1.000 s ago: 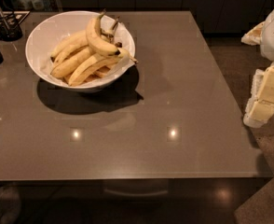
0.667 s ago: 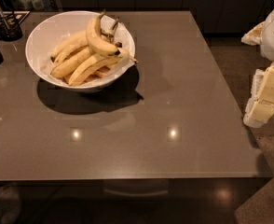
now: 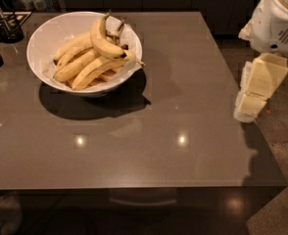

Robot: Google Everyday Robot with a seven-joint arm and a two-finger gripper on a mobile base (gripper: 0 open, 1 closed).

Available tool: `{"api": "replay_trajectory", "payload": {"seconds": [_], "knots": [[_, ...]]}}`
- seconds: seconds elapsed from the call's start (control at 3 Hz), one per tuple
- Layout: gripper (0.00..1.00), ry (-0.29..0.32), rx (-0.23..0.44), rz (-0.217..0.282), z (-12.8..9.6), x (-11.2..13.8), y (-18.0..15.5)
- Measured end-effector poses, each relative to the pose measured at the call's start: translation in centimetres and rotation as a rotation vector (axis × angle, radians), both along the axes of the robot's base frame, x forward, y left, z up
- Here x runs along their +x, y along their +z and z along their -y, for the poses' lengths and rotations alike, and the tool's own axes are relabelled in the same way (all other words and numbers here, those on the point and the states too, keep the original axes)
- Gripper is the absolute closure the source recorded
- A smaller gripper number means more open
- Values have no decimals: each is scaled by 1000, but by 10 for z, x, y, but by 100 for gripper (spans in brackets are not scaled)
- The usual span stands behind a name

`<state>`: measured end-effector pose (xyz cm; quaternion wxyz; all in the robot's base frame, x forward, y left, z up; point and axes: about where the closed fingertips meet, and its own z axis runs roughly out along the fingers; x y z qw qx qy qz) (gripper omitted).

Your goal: Pick banana from white bowl

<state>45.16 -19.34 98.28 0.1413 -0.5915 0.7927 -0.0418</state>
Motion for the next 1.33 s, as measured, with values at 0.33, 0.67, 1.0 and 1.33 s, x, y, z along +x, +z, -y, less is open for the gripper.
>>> {"api": "replay_trajectory", "payload": {"seconds": [0.33,0.67,1.0,1.33], "knots": [[0,36,9,-25,-27,11,6],[0,41,9,-24,-30,12,7],[0,35,-1,2,-41,20,6],[0,14,-14,50,-76,44,7]]}}
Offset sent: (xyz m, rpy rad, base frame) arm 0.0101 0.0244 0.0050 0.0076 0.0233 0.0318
